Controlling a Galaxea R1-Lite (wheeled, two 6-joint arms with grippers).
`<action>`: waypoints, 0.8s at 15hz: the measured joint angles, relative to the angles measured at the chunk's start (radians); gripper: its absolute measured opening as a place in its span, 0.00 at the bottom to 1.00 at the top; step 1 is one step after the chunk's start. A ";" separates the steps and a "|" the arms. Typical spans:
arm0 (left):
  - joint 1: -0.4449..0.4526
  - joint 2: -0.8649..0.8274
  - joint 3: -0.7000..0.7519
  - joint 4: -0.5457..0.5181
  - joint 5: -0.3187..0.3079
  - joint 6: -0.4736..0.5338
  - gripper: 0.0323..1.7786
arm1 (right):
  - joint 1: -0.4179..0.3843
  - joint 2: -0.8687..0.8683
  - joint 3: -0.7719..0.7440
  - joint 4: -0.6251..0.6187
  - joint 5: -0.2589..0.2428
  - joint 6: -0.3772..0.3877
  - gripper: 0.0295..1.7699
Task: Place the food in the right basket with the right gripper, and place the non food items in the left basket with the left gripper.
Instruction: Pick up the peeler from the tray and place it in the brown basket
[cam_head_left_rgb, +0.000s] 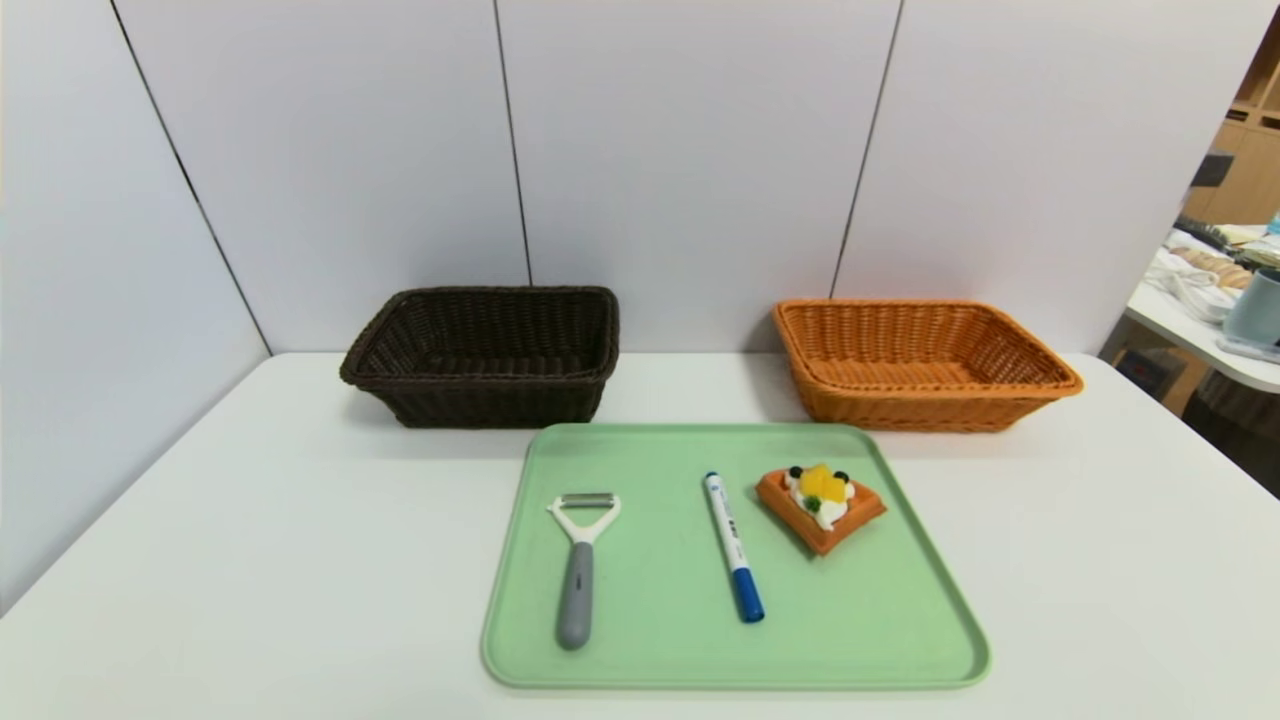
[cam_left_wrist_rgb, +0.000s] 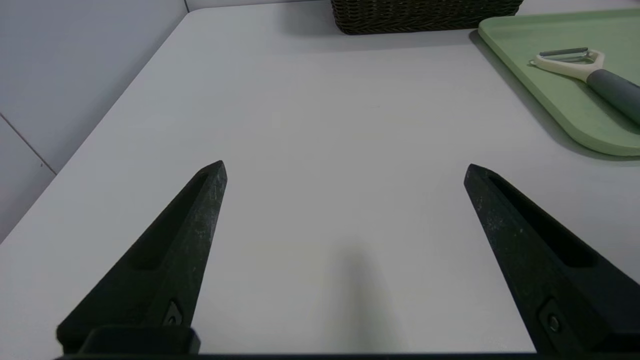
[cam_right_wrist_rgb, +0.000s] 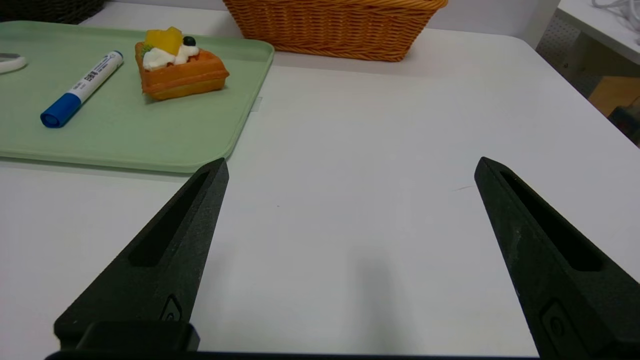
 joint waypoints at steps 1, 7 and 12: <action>0.000 0.000 0.000 0.000 0.000 0.000 0.95 | 0.000 0.000 0.000 0.000 0.000 0.000 0.96; 0.000 0.000 0.000 -0.001 0.000 0.005 0.95 | 0.000 0.000 0.000 0.000 0.000 -0.010 0.96; -0.002 0.000 -0.003 0.006 -0.005 0.026 0.95 | 0.000 0.000 -0.005 0.014 0.008 -0.060 0.96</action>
